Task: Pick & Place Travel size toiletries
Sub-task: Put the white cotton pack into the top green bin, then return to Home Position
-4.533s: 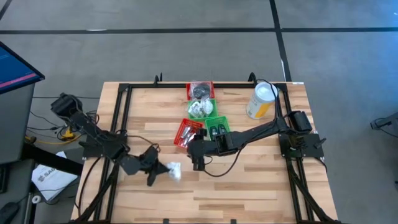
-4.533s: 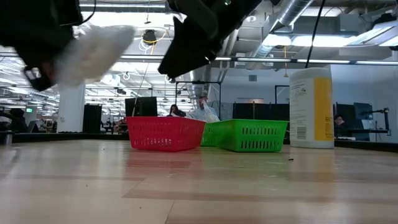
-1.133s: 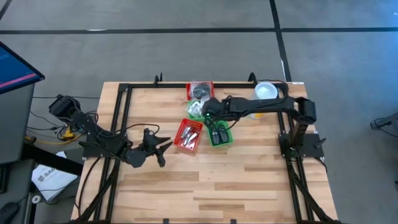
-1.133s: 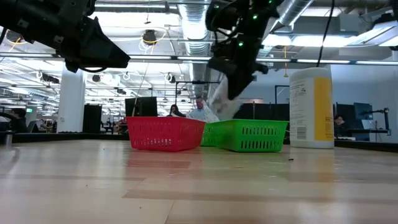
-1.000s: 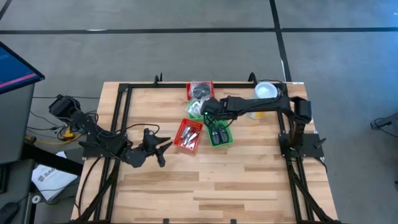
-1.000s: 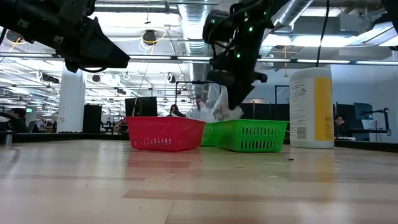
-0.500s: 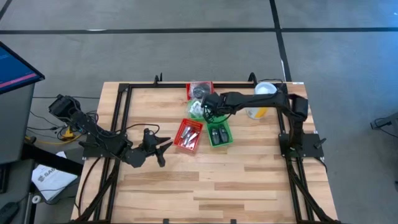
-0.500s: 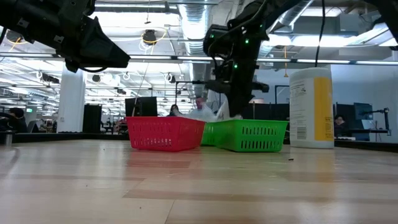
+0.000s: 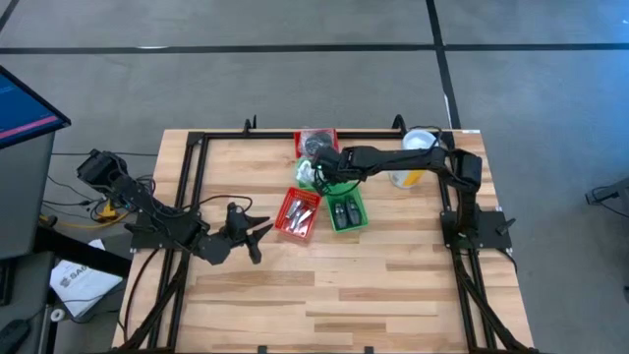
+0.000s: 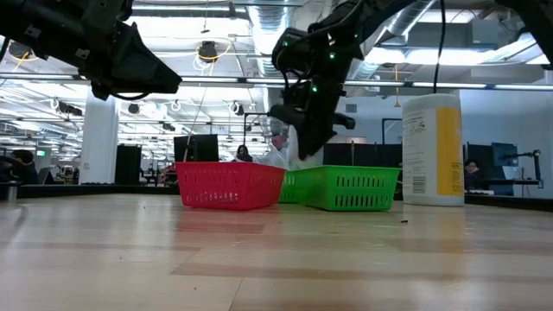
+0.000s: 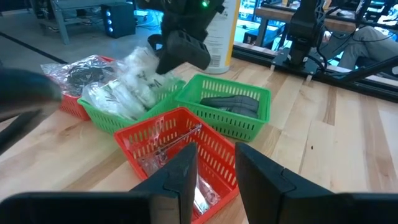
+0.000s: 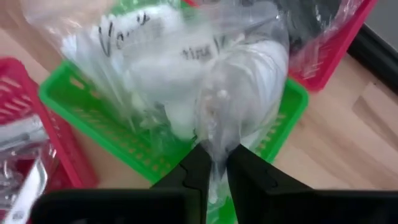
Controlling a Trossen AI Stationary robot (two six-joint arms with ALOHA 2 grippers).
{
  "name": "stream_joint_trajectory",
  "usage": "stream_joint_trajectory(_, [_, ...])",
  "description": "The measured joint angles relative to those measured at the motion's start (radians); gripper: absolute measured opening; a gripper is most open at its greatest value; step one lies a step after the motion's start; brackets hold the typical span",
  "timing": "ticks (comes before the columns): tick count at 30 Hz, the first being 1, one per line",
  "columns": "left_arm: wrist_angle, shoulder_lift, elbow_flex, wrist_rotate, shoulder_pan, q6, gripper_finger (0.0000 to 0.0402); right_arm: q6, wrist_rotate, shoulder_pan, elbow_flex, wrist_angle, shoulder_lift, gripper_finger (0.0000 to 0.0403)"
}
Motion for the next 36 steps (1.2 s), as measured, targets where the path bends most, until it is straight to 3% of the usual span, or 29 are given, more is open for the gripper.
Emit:
stream_joint_trajectory(9, [-0.001, 0.0, 0.0, 0.0, 0.0, 0.0, 0.0099, -0.051, -0.002, -0.001, 0.0, 0.003, -0.001, 0.0086])
stream_joint_trajectory(24, [-0.002, 0.0, 0.0, 0.0, 0.0, 0.0, 0.0099, -0.111, -0.002, 0.001, 0.0, 0.004, -0.01, 0.0218])
stream_joint_trajectory(30, [-0.003, 0.0, 0.0, 0.0, 0.0, 0.001, 0.0099, -0.158, 0.009, 0.014, -0.002, 0.05, -0.041, 0.023])
stream_joint_trajectory(36, [-0.001, 0.0, 0.0, -0.001, 0.0, 0.049, 0.0099, -0.246, 0.023, 0.063, -0.008, 0.14, -0.153, 0.0222])
